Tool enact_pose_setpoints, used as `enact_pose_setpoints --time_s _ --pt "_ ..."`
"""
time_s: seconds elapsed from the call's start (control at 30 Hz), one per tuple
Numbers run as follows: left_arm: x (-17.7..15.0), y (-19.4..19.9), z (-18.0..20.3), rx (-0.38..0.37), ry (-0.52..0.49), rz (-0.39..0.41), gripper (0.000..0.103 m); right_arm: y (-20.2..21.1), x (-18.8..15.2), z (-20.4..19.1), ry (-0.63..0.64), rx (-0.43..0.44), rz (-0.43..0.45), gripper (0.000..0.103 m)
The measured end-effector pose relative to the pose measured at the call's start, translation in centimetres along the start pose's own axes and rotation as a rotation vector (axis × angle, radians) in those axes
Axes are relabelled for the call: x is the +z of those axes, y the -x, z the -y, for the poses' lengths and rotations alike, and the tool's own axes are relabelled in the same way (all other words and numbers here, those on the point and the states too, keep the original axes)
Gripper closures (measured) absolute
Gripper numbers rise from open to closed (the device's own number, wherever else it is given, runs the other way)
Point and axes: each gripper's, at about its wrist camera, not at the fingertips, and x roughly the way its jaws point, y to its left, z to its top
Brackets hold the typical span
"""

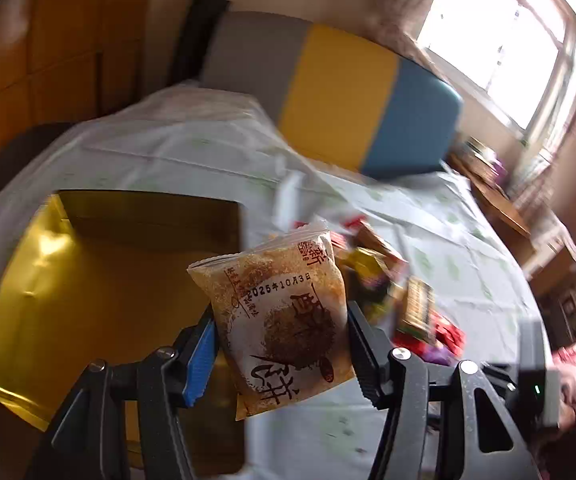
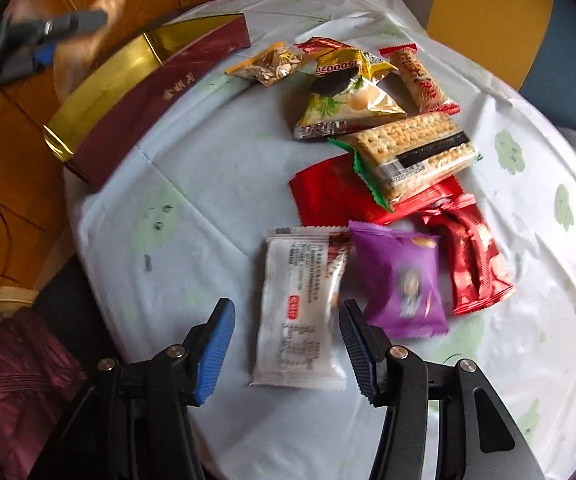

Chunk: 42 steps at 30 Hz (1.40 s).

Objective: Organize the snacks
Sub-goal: 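Carry the pastry bag into the gold tray and open the left tool, then grasp the white wrapped pastry with the right tool and drop it in the tray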

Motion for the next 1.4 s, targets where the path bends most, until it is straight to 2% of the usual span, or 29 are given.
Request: enact_pose_setpoints --time_s 0.03,0.07,0.23,0.4,0.53,0.67,0.77,0.9,1.17,1.4 --pt "0.7 -0.4 -1.6 0.041 0.035 -0.012 0.043 -0.5 0.1 -0.4 0.015 -0.008 -0.014 0.062" --pt "1.1 -0.6 -2.9 0.063 0.065 -0.018 0.043 -0.9 0.1 -0.7 0.030 -0.018 -0.023 0.064" --pt "2.9 -3.6 -7.1 0.130 0.120 -0.067 0.043 -1.6 0.0 -1.9 0.039 -0.029 -0.025 0.064" --pt "4.2 -7.3 -8.1 0.148 0.129 -0.106 0.043 -2.1 0.1 -1.5 0.060 -0.042 -0.015 0.062" --pt "4.6 -8.6 -8.1 0.140 0.127 -0.103 0.042 -1.2 -1.7 -1.4 0.110 -0.068 0.004 0.062" --pt "4.1 -8.0 -7.8 0.164 0.104 -0.066 0.037 -0.5 -2.7 -2.3 0.120 -0.069 0.011 0.062" --pt "3.6 -7.2 -7.7 0.162 0.113 -0.057 0.037 -0.1 -2.7 -2.4 0.122 -0.069 0.011 0.062" --pt "2.2 -5.7 -7.1 0.207 0.097 -0.037 0.037 -0.3 -2.7 -2.2 0.112 -0.062 0.007 0.061" --pt "-0.3 -2.4 -5.4 0.220 0.073 0.010 0.037 -0.6 -2.0 -1.6 0.125 -0.079 0.012 0.060" --pt "-2.3 0.2 -3.5 0.263 -0.006 0.066 0.037 -0.7 -2.1 -1.9 0.130 -0.085 0.015 0.060"
